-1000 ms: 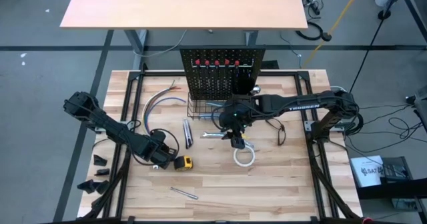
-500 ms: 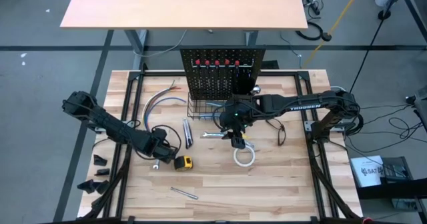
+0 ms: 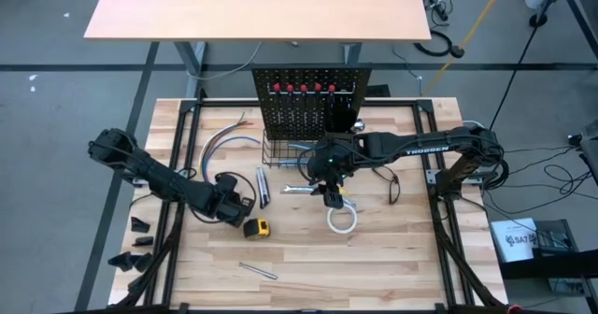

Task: Hang tools onto peg board
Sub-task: Put the wrench into the pegboard bin, then put the silver pen into the pegboard bin

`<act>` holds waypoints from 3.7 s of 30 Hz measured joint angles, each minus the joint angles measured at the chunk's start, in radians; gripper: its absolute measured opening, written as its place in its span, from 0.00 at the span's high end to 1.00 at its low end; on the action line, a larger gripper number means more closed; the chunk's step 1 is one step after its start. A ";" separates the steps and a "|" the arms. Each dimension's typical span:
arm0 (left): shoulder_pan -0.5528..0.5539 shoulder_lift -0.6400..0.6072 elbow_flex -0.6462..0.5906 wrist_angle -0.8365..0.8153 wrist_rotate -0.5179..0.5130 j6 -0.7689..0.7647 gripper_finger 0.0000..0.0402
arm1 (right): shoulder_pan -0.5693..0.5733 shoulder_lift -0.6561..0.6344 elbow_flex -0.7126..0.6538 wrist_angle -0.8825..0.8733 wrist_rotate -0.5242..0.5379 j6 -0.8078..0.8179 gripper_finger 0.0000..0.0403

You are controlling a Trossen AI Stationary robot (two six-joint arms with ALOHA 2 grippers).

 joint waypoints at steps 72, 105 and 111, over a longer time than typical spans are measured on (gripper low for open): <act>0.143 0.015 0.011 0.144 0.151 0.397 1.00 | 0.029 0.000 0.000 0.019 0.004 0.118 0.64; 0.143 -0.402 0.017 0.102 0.106 0.891 0.95 | 0.298 0.087 -0.202 0.288 0.524 0.671 0.64; 0.139 -0.405 0.017 0.105 0.133 0.992 0.95 | 0.228 0.204 -0.202 0.503 0.506 0.500 0.64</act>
